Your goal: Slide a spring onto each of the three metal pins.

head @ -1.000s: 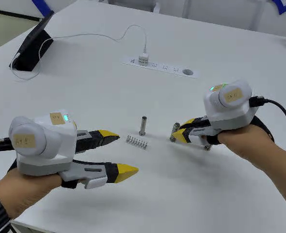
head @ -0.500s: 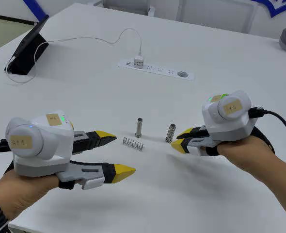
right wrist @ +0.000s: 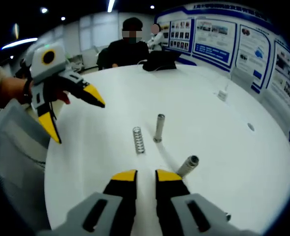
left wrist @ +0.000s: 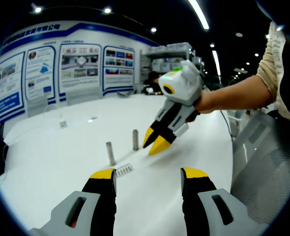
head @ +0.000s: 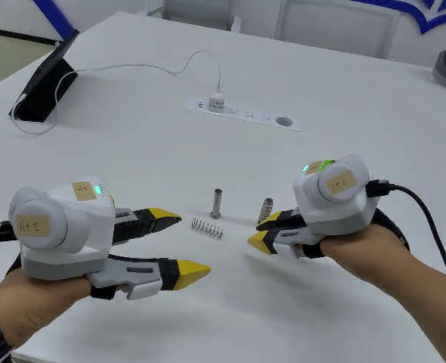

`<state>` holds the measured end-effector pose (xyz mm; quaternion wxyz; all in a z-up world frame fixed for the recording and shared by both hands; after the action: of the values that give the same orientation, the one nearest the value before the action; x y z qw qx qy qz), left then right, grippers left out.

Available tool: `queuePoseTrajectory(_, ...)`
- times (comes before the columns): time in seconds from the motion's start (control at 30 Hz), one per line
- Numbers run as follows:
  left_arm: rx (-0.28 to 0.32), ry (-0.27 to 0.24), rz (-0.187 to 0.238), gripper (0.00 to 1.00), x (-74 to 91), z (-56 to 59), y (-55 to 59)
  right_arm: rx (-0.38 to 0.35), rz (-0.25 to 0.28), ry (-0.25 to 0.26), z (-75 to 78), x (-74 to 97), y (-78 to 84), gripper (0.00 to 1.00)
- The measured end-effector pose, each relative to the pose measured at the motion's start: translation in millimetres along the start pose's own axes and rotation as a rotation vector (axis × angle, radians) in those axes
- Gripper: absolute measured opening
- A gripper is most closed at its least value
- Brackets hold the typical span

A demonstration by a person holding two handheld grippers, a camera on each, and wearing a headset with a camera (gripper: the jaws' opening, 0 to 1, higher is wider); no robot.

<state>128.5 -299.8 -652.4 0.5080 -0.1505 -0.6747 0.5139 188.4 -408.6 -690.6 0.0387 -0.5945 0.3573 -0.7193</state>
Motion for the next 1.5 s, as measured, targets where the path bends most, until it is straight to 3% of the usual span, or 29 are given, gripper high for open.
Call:
queuePoseTrajectory(0.6, 0.005, -0.013, -0.009, 0.53, 2.7, 1.6, 0.2, 0.033, 0.01, -0.051, -10.0, -26.7, -25.7, 0.17)
queuePoseTrajectory(1.07, 0.02, -0.023, -0.017, 0.53, 4.1, 1.4, 3.9, 0.03, -0.017, -0.065, -7.8, -45.3, -27.2, 0.16)
queuePoseTrajectory(1.5, 0.031, -0.034, -0.022, 0.53, 6.9, 1.0, 7.0, 0.041, -0.028, -0.069, -8.7, -50.3, -26.6, 0.12)
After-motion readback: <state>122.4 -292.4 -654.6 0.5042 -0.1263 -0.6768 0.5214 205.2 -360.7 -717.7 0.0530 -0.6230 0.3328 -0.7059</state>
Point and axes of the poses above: the centre of the closed fingertips' face, and the gripper's own axes: x roughly backward along the fingers, z roughly to its right, y roughly out of its underside, the point moved 3 cm from there along x, roughly backward along the fingers, and after that the axes turned 12 degrees about -z, right-handed, at the moved point
